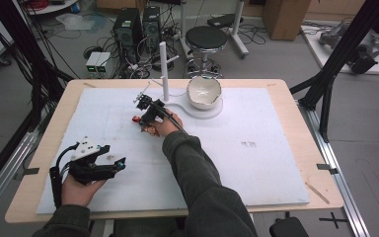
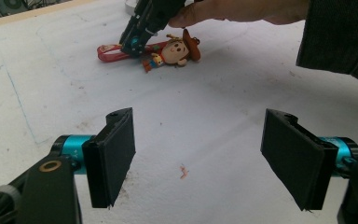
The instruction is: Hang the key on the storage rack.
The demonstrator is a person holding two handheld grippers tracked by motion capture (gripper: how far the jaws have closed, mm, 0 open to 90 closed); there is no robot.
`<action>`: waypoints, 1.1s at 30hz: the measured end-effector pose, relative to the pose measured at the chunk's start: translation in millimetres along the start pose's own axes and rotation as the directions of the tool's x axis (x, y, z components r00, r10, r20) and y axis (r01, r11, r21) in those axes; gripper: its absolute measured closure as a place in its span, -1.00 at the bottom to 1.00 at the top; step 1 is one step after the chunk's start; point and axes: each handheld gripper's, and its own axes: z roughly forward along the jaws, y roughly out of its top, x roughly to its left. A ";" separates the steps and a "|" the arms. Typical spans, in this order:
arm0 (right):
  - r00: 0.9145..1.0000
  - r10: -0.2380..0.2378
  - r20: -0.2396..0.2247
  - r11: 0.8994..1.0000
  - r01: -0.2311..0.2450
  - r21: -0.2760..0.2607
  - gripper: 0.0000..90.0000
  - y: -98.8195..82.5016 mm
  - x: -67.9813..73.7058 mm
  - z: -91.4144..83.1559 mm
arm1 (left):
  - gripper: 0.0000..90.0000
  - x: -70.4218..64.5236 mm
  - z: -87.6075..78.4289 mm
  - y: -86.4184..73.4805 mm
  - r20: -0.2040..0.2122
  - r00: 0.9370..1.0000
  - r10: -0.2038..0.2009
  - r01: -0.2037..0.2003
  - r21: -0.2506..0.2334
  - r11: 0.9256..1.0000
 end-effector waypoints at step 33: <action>0.999 -0.013 -0.031 0.990 0.008 -0.140 0.66 -10.8 4.7 -39.0 | -0.41 0.3 0.1 -0.3 -0.008 1.000 -0.001 0.001 0.001 1.000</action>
